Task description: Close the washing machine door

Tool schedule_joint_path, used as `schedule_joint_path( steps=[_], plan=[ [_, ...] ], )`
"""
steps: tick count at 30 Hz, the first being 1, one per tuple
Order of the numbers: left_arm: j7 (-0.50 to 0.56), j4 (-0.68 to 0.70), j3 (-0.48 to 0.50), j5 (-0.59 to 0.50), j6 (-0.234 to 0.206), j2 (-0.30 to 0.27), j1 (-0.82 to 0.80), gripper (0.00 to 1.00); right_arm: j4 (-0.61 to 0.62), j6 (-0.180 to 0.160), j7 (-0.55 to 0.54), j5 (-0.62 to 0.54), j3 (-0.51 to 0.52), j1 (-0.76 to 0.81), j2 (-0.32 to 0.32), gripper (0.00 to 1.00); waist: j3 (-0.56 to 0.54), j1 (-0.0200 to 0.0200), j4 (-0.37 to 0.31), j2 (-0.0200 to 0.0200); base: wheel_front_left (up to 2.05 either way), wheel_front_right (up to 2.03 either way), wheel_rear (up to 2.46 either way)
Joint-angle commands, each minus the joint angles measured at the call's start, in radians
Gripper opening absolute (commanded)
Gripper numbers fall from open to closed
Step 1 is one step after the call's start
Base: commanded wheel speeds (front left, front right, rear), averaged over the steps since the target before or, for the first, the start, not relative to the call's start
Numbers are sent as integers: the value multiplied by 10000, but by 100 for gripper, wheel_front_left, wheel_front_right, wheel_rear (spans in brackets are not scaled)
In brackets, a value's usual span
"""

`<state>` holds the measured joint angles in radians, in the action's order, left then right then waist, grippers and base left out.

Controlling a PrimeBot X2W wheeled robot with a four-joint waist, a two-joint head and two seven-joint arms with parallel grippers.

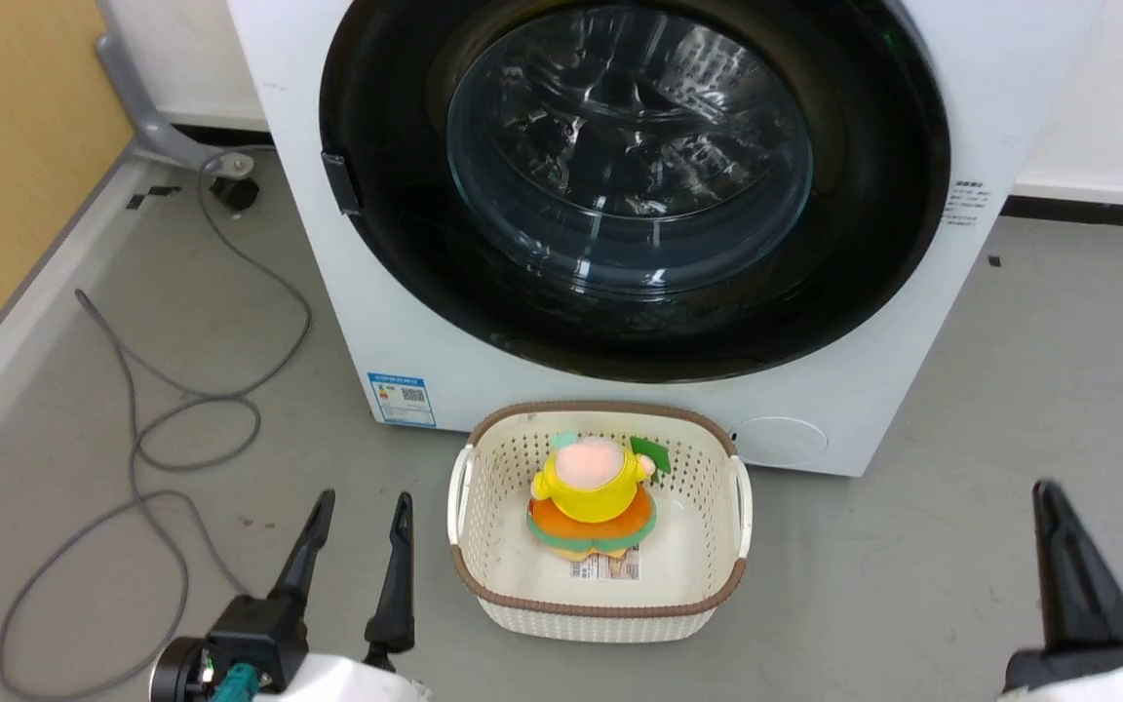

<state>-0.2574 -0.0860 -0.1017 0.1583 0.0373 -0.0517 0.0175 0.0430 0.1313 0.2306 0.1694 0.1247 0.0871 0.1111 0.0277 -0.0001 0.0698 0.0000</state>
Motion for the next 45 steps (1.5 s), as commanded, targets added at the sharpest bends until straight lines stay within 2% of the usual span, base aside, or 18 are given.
schedule_joint_path(
  steps=[1, 2, 3, 10, 27, 28, 45],
  plan=[
    [-44, -43, 7, -122, 23, -21, 180, 100, 152, -6, -45, -194, 38, 291, -130, 7, -54, 1, -30, 0, 0, 0, 0],
    [-44, -55, -3, -142, 25, -21, 220, 100, 214, -6, -56, -309, 40, 416, -193, 49, -75, 1, -35, 0, 0, 0, 0],
    [-44, -64, -11, -156, 25, -21, 258, 100, 265, -6, -55, -383, 50, 520, -254, 100, -97, 1, -38, 0, 0, 0, 0],
    [-44, -109, -123, -289, -20, -17, 441, 100, 287, -6, -48, -418, 36, 866, -508, 100, -211, 1, -33, 0, 0, 0, 0],
    [-44, -254, -197, -447, -117, -39, 403, 100, 93, -6, 2, -378, -71, 872, -580, 100, -246, 1, 8, 0, 0, 0, 0],
    [1, -236, -199, -422, -83, -10, 317, 0, 109, 0, -45, -378, -56, 769, -524, 0, -246, 1, 8, 0, 0, 0, 0],
    [287, -120, -69, -543, -110, 0, 264, 0, 51, 1, -298, -517, -178, 592, -532, 0, -246, 1, -67, 0, 0, 0, 0]
  ],
)
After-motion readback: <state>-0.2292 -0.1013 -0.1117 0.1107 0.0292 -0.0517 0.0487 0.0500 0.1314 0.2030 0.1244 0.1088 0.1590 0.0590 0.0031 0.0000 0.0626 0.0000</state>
